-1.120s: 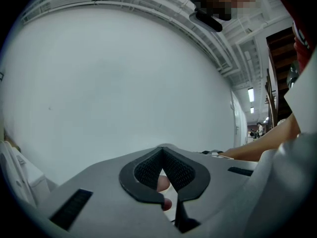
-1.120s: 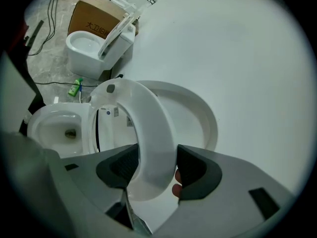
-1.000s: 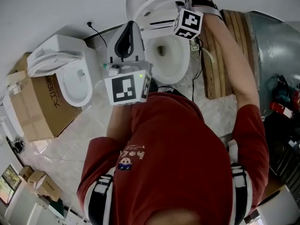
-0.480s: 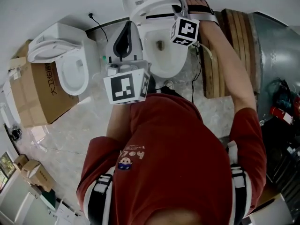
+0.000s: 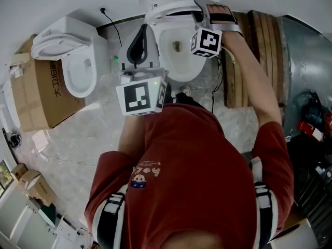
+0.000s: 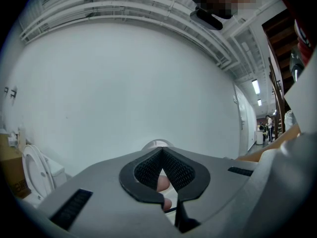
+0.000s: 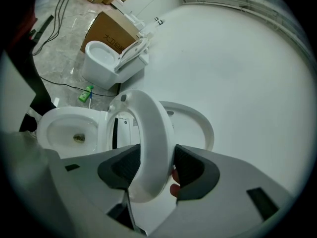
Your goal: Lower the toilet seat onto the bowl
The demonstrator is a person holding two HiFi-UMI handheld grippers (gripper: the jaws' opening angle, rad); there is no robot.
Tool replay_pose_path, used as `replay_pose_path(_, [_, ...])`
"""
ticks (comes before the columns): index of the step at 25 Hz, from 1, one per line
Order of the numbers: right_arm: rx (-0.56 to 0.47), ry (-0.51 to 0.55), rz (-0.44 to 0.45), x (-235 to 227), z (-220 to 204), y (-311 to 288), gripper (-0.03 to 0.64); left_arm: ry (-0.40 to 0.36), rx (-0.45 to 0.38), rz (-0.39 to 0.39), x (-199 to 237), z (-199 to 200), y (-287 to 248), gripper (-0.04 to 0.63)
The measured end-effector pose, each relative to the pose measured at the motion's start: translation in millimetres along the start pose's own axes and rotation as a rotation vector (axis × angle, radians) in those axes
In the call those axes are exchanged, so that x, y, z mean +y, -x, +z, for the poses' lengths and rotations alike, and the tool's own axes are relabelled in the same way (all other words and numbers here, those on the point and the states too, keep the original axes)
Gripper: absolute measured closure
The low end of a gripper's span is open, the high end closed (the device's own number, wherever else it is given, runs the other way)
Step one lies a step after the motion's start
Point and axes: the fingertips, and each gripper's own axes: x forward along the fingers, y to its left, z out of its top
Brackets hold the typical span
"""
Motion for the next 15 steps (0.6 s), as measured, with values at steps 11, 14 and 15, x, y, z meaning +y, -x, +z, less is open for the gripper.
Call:
replay_pose_path(11, [-0.02,-0.003,0.044,31.5,3.6,27.5,0.403,0.003,0.015,0.015,-11.7,-7.9,21.7,0.586])
replay_pose_path(14, [-0.019,-0.002,0.053,42.1,4.5,36.6,0.407,0.004,0.021,0.016,-15.3,-10.8,27.7,0.586])
replay_pose_path(15, [-0.016,-0.001,0.056,45.6,4.5,39.6,0.41,0.004,0.023,0.015,-17.0,-11.8,29.4,0.586])
